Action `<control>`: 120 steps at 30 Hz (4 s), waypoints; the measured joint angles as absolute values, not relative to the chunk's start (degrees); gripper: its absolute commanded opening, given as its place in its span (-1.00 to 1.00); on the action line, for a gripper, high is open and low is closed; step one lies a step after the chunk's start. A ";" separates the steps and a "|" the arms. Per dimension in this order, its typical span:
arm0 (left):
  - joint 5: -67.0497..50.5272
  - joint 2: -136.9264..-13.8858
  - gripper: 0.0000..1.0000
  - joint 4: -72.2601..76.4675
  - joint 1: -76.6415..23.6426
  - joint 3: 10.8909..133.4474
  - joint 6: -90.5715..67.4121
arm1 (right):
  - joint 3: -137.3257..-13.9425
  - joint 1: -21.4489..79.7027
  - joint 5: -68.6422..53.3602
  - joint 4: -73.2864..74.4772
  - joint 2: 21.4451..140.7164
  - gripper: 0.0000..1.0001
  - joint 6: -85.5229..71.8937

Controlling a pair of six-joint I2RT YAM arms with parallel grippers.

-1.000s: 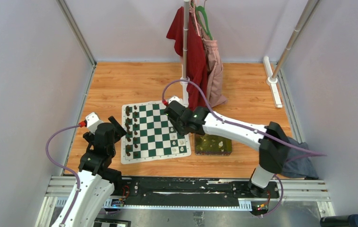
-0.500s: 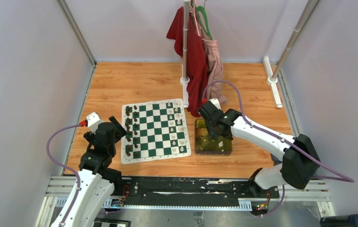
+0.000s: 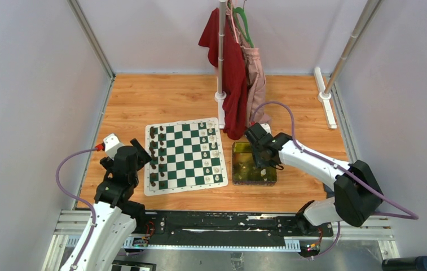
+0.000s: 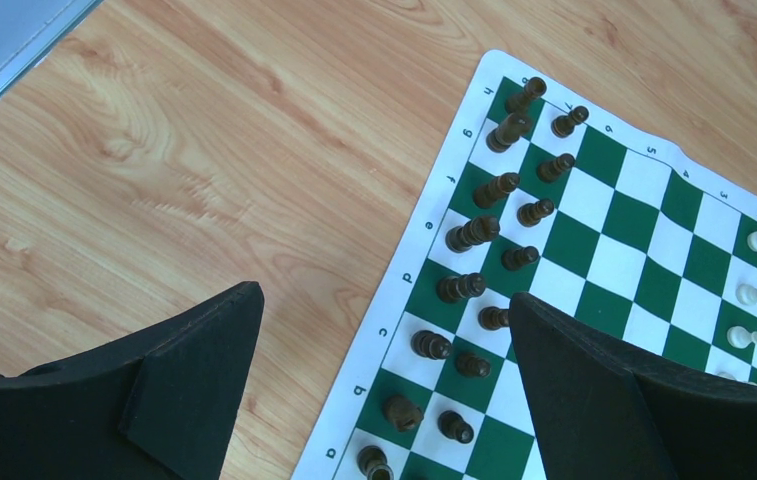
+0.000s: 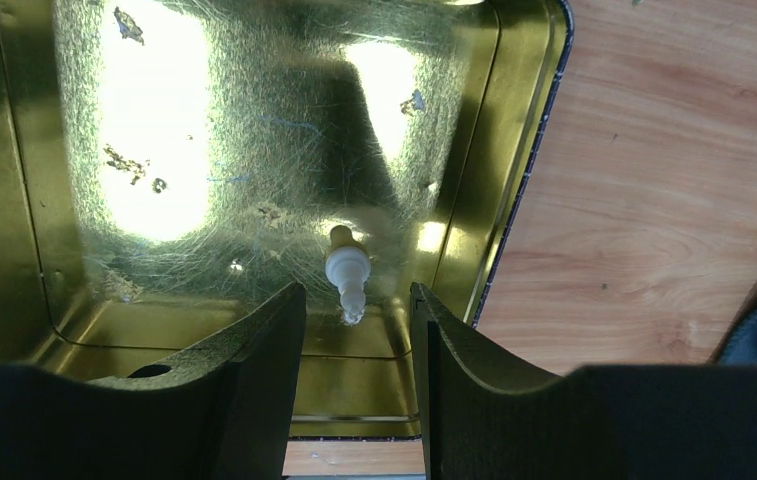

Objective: Set up the chess pieces on the board
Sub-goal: Pick up the chess piece from the storage box, then place the chess piece on the chessboard.

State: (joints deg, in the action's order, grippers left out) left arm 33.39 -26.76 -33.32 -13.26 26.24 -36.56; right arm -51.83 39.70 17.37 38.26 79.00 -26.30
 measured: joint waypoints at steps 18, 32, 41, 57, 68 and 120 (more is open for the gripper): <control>33.39 -26.85 1.00 -33.32 -13.26 26.24 -36.56 | -48.36 38.63 14.33 35.92 79.02 -0.13 -27.92; 33.36 -26.85 1.00 -33.32 -13.26 26.24 -36.56 | -47.40 38.44 13.32 35.51 79.05 -0.49 -28.82; 33.36 -26.85 1.00 -33.32 -13.26 26.24 -36.56 | -47.37 37.78 13.04 35.05 79.37 -0.91 -28.73; 33.36 -26.85 1.00 -33.30 -13.26 26.24 -36.56 | -51.55 37.69 12.95 36.62 77.21 -1.00 -27.05; 33.30 -26.85 1.00 -33.32 -13.26 26.24 -36.56 | -59.68 38.28 11.55 39.75 76.07 -1.00 -24.82; 33.61 -26.02 1.00 -33.52 -13.28 26.24 -36.60 | -85.56 54.61 8.54 40.58 107.55 -1.00 -18.94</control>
